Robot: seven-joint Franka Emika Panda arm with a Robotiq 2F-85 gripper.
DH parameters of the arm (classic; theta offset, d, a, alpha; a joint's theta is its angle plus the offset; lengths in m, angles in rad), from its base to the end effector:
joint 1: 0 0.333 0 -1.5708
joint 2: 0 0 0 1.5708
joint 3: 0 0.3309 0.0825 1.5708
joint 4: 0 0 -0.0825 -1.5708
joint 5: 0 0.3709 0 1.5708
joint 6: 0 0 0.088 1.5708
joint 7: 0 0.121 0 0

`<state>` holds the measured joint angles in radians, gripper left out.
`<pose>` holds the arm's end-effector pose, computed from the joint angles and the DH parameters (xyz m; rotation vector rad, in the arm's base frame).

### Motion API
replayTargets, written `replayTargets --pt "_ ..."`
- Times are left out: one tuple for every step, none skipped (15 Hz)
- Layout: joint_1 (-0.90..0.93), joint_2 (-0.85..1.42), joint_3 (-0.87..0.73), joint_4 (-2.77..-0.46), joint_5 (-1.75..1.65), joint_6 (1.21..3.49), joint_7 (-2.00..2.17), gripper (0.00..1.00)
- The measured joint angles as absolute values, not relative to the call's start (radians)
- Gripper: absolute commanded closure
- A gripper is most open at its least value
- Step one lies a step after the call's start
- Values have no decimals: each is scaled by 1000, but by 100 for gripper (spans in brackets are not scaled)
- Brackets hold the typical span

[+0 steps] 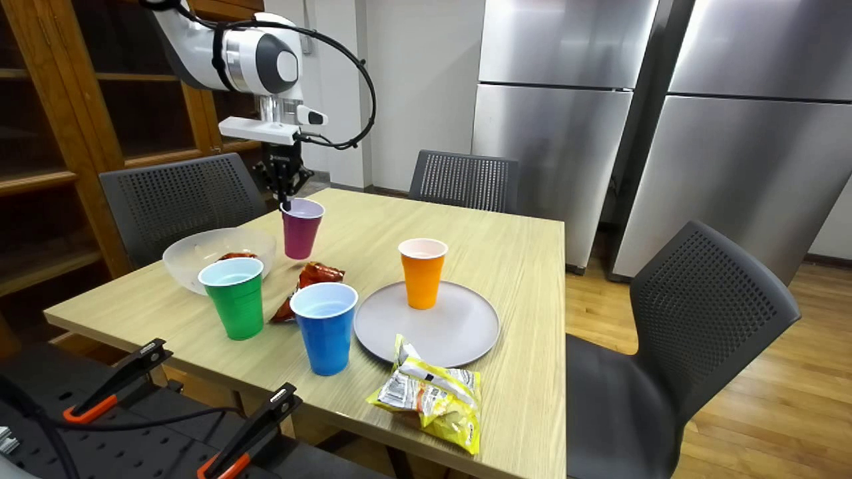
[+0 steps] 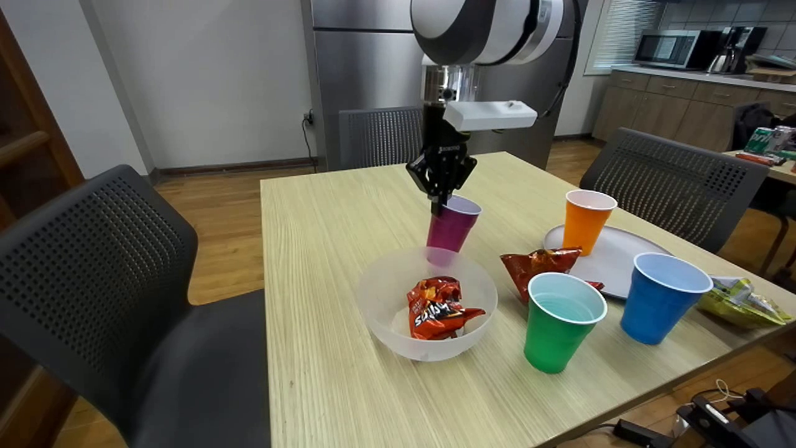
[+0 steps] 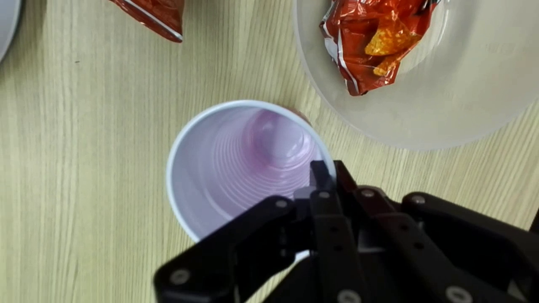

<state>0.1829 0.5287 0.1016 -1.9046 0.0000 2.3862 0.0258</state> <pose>0.6003 0.1723 0.2256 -3.0732 -0.3800 0.0804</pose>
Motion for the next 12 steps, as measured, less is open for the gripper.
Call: replayTargets --pt "183 511 101 -1913 0 2388 31 99" --pt "183 490 99 -1923 0 2391 36 99" --pt "182 469 95 -1933 0 2392 39 99" --pt "181 448 93 -1943 0 2393 41 99" --pt "178 426 91 -1954 1 2392 41 99" --pt "174 403 89 -1965 1 2392 41 99" --pt "169 379 87 -1977 1 2392 41 99" --pt "164 356 82 -1988 2 2392 42 99" --pt "158 332 78 -2000 2 2392 43 99" --pt "153 307 72 -2012 2 2392 49 99" --pt "149 281 63 -2025 1 2392 56 99" --pt "144 254 53 -2038 0 2392 64 99"
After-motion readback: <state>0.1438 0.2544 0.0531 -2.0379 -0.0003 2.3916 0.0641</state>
